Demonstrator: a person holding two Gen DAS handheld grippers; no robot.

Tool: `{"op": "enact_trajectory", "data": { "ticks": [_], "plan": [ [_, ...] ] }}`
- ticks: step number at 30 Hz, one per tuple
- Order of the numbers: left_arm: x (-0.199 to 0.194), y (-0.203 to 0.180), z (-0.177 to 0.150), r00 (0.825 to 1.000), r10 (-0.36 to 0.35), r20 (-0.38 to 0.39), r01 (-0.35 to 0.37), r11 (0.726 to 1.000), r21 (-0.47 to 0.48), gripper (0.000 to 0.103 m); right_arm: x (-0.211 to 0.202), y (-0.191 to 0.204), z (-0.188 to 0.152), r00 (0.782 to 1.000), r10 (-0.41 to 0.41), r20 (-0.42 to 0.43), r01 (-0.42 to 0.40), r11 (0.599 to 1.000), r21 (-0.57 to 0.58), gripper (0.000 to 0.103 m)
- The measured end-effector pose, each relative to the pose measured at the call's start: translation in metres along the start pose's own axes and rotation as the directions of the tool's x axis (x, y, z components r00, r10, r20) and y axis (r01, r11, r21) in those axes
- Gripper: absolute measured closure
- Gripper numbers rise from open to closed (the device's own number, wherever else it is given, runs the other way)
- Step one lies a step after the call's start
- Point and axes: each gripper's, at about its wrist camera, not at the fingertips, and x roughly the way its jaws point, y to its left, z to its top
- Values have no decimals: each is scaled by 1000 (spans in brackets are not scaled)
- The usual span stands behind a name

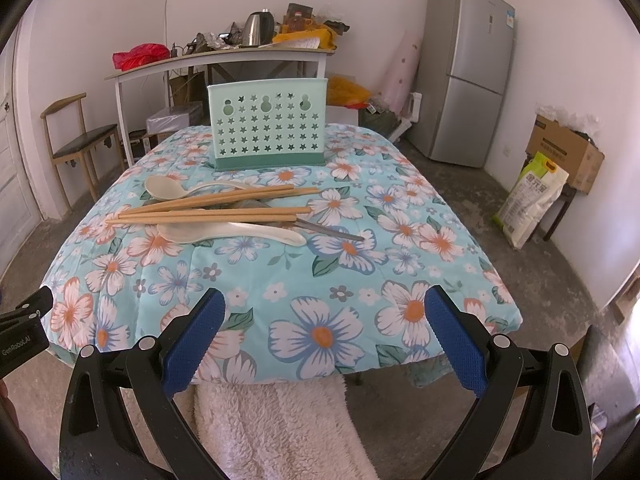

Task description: Organize utensils

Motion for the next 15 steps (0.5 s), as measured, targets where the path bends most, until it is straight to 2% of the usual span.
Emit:
{"op": "enact_trajectory", "data": {
  "ticks": [15],
  "plan": [
    [1, 0, 0, 1000, 0, 0, 0, 1000, 0, 6, -1, -2, 1, 1000, -2, 2, 2, 1000, 0, 8]
  ]
}}
